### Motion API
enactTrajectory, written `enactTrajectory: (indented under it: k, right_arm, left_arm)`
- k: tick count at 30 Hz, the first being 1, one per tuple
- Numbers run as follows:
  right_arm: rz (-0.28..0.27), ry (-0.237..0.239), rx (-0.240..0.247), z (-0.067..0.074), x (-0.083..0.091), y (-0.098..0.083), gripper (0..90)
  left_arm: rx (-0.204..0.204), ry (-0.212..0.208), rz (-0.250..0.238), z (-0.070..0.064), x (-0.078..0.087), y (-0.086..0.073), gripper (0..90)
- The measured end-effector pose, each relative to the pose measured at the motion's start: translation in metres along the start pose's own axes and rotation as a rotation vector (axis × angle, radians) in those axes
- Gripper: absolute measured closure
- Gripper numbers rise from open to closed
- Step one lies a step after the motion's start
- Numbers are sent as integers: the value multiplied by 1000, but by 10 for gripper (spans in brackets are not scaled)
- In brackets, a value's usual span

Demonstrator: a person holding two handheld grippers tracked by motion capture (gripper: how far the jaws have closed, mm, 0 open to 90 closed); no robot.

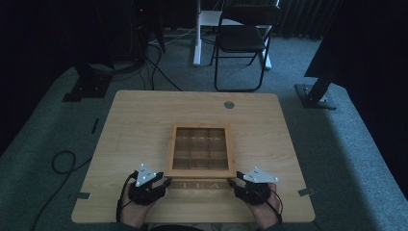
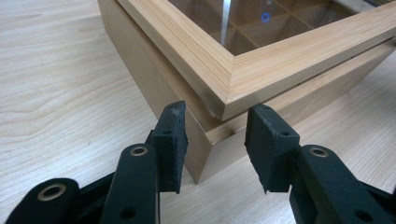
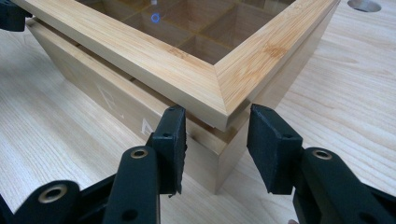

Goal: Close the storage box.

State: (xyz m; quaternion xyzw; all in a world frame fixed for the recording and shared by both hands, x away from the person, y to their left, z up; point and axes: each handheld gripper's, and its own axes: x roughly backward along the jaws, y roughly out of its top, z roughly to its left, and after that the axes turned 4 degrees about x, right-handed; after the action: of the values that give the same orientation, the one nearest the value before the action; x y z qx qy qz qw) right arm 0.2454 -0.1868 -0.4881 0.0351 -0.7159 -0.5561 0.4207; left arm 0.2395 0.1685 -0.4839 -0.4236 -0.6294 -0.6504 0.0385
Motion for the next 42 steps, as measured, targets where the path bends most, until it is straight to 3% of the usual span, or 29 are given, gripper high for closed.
enactTrajectory:
  k: [3,23,34,42]
  right_arm:
    - [6,2,-3,0,-1,-1,567]
    - [29,6,-9,1,-2,-6,550]
    - [-31,-18,-57,-6,8,-7,511]
    - [-76,-48,-95,-20,18,-4,493]
  left_arm:
    - [-11,10,7,-1,0,-2,585]
    - [22,7,1,3,4,-9,577]
    - [46,24,-30,9,12,-9,565]
    - [87,64,-64,25,21,-6,554]
